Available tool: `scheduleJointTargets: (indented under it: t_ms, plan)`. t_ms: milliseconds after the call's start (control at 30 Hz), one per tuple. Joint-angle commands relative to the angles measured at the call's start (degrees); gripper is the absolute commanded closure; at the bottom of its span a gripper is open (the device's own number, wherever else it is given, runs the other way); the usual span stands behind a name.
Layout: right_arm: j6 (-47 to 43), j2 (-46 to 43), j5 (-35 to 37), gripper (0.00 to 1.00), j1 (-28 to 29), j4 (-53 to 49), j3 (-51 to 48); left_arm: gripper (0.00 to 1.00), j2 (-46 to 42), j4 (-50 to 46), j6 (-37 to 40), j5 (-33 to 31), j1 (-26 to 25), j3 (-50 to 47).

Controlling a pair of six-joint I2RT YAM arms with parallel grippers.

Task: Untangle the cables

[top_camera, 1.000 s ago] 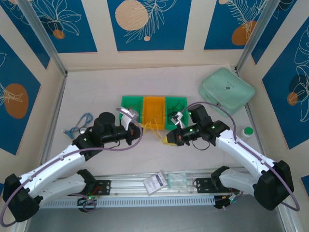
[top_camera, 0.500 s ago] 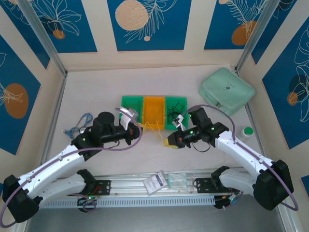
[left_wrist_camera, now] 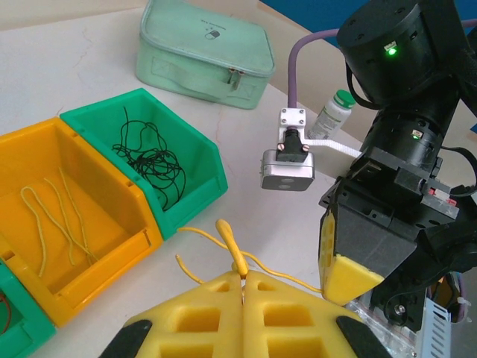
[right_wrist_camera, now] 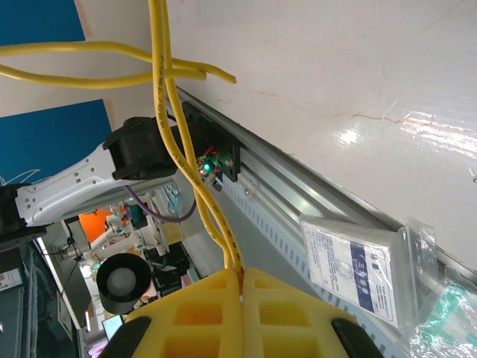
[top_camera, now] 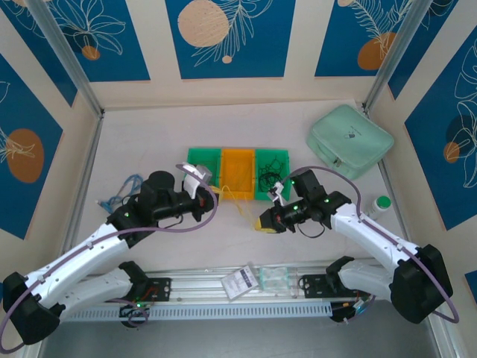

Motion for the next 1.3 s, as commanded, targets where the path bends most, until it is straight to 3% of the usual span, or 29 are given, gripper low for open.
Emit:
scheduleJointTargets:
  t_ms: [0,700,833,1000,1133,1267]
  plan:
    - [-1.46,0.88,-0.21,1.0,-0.32,-1.0,-0.93,0.94,-0.42,-0.76,1.76,-0.95,-0.42,2.26]
    - [-1.29,3.03,0.94,1.0,1.75,-0.82,-4.02,0.93,-0.03,-3.32,4.13,-3.61,-0.35,4.82]
    - [-3.43,-1.4,6.66,1.0,1.38,-8.69,-0.07,0.93,0.89,-6.88,5.44,-6.08,-0.38,6.22]
    - [-5.9,-8.57,20.17,1.0,-0.27,-21.6,7.56,0.93,5.11,-13.01,6.5,-7.59,-0.34,10.05]
    - [-5.82,-13.85,27.16,1.0,-1.74,-25.13,11.38,0.93,11.05,-17.6,7.1,-7.96,-0.26,14.85]
    - [-5.81,-16.61,29.7,1.0,-2.87,-25.49,12.66,0.93,18.84,-22.91,8.89,-8.57,0.08,21.43]
